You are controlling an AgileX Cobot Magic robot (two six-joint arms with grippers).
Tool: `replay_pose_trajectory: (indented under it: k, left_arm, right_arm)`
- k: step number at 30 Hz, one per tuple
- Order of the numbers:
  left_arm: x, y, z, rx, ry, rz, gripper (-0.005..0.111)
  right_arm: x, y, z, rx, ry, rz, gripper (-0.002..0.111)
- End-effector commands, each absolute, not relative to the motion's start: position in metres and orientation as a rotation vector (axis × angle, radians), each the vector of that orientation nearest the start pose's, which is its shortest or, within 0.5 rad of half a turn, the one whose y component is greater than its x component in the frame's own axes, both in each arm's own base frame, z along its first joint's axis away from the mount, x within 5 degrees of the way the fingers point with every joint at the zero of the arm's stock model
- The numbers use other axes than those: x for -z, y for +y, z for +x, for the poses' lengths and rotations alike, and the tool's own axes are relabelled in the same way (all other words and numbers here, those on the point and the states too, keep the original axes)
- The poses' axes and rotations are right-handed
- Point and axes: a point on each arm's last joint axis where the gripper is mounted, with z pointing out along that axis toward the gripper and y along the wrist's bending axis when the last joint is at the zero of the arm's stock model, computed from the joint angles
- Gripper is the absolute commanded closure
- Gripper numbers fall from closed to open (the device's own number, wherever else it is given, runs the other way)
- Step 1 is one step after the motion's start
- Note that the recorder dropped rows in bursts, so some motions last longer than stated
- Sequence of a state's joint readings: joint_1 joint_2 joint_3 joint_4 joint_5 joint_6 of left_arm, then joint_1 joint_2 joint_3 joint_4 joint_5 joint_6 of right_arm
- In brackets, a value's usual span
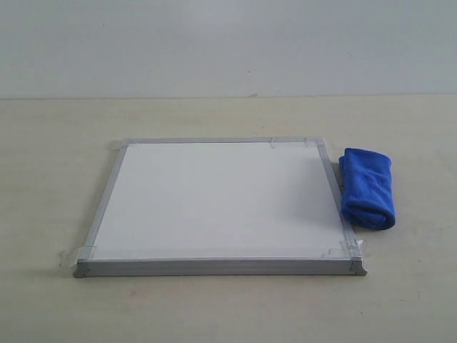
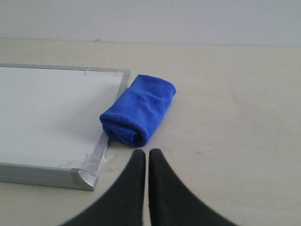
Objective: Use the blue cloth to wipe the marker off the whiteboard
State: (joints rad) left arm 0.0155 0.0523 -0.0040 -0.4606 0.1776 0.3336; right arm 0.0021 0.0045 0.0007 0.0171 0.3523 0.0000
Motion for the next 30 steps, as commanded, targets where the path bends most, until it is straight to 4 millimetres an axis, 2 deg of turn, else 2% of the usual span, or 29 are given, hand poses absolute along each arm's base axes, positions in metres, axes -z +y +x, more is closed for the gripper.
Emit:
replay_pose_trajectory:
  k: [1,5,9,13,15,20,30]
  left_arm:
    - [-0.1961,-0.0062,0.0558,0.148,1.673,-0.061,0.102]
    - [-0.1929,-0.0075,0.0554,0.226,1.707,-0.129,0.102]
    - [-0.1904,-0.0068,0.055,0.231,1.734,-0.154,0.102]
    - [-0.1876,-0.0058,0.0546,0.304,1.756,-0.27,0.102]
    - [-0.1874,-0.0052,0.0546,0.284,1.758,-0.257,0.102]
    - [-0.1875,-0.0038,0.0547,0.133,1.767,-0.1,0.102]
    - [-0.1874,-0.0037,0.0547,0.124,1.767,-0.092,0.102]
  right_arm:
    - [-0.182,0.0005,0.0534,-0.015,1.829,0.01,0.108]
    - [-0.182,0.0005,0.0534,-0.015,1.829,0.01,0.108]
    - [-0.182,0.0005,0.0534,-0.015,1.829,0.01,0.108]
    - [-0.182,0.0005,0.0534,-0.015,1.829,0.01,0.108]
    - [-0.182,0.0005,0.0534,-0.015,1.829,0.01,0.108]
    - [-0.182,0.0005,0.0534,-0.015,1.829,0.01,0.108]
    - [-0.182,0.0005,0.0534,-0.015,1.829,0.01,0.108]
